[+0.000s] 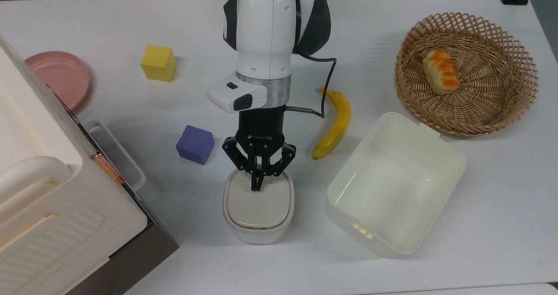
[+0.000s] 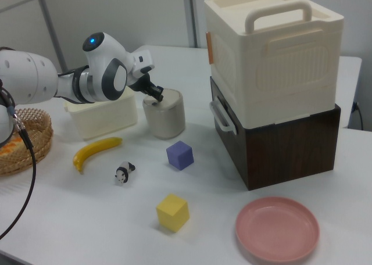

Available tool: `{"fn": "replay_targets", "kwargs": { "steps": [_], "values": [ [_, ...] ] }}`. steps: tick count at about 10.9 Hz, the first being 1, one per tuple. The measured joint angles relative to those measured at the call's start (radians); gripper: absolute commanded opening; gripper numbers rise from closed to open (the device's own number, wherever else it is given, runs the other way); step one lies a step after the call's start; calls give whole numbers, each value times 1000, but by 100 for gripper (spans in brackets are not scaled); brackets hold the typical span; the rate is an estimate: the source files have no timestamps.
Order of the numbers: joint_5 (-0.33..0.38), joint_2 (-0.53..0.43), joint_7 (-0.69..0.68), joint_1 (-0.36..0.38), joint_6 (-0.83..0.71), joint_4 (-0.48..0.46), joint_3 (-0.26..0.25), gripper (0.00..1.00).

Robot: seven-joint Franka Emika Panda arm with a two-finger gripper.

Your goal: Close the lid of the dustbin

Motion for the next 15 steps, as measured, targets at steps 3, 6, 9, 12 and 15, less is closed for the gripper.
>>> {"fn": "replay_targets", "kwargs": {
  "steps": [3, 6, 9, 12, 15],
  "values": [
    [2, -28, 1, -1, -7, 0, 1, 10],
    [3, -189, 1, -30, -302, 0, 29, 28],
    [3, -352, -52, -71, -663, -46, 94, 100],
    [29, -447, -149, -126, -869, -105, 128, 100],
    [57, -500, -246, -153, -1017, -108, 135, 100]
  ]
}}
